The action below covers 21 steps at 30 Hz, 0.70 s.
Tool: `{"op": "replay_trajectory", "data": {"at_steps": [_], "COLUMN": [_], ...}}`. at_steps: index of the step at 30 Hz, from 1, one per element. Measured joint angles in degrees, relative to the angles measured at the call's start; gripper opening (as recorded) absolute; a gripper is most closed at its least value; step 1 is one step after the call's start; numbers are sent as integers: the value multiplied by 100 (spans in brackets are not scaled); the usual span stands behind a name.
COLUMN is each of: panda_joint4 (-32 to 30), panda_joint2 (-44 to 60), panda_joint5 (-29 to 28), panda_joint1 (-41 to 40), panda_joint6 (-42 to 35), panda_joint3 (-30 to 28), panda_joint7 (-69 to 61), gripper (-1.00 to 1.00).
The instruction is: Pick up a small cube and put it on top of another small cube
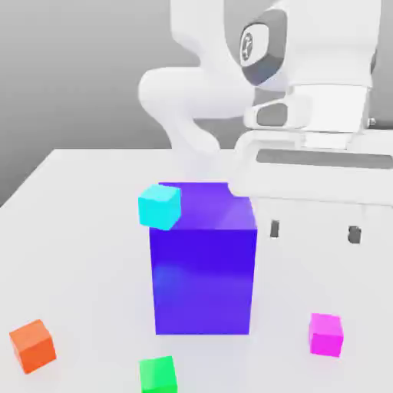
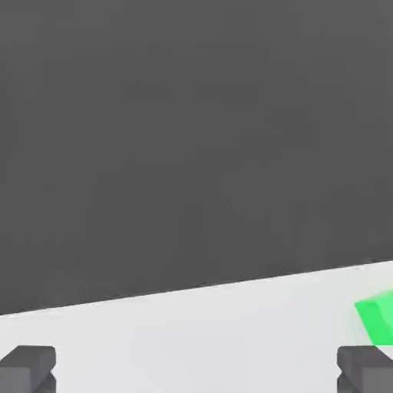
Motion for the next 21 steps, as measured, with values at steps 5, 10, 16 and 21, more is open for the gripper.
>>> {"op": "replay_trajectory", "data": {"at_steps": [5, 10, 16, 21], "panda_joint4": [-241, -266, -131, -161], "panda_joint2": [1034, 2053, 2642, 2531], "panda_joint5": [-239, -626, -1056, -970], "panda_joint1": [387, 838, 1244, 1167], "panda_joint6": [447, 1047, 1492, 1419], "panda_joint3": [53, -223, -712, -615], "panda_joint7": [841, 1511, 1855, 1793], "gripper": [0, 0, -100, -100]}}
